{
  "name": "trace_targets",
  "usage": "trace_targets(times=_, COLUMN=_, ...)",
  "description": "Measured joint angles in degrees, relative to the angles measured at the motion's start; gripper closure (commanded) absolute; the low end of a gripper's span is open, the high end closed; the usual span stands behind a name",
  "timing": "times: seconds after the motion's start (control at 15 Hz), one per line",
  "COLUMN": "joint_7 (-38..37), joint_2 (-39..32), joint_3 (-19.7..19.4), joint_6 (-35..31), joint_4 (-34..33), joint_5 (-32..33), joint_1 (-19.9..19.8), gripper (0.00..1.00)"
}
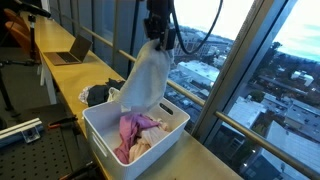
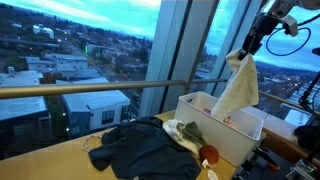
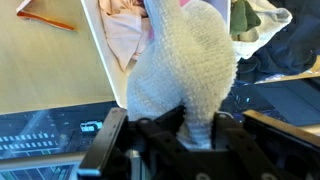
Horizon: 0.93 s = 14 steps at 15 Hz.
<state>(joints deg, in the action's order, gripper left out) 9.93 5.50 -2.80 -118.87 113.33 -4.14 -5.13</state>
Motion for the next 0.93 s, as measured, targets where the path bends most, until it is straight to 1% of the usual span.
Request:
trace_targets(times=0.07, joint_7=0.03, joint_2=0.01, joint_3=0.02, joint_6=-0.38, joint_4=0.74, joint_5=-0.01, joint_1=0.13, gripper=0.42)
trace_targets(times=0.13, joint_7=0.04, joint_2=0.02, joint_3=0.02, joint_6=-0.47, joint_4=1.11, joint_5=-0.01, joint_1=0.31, gripper=0.34)
trace_targets(times=0.4, joint_7=0.03, joint_2=0.58, joint_3=0.78, joint_6=-0.47, joint_4=0.44, joint_5=0.38, joint_1=2.1, gripper=0.04)
trace_targets(times=0.47, joint_7=0.03, joint_2=0.8, joint_3=1.5, joint_6=-0.46, joint_4=0.11, joint_5=0.42, joint_1=3.07, gripper=0.01)
trace_targets(times=0.67, joint_7=-0.65, joint_2=0.03, joint_3=5.3, joint_6=-0.47, joint_4=-0.37, joint_5=0.42, joint_1=7.18, gripper=0.0)
trace_targets(times=0.93, joint_7=-3.76, joint_2=-4.86, joint_3=11.35, joint_6=-0.66, joint_4=-0.46, joint_5=0.56, joint_1=13.3, gripper=0.0)
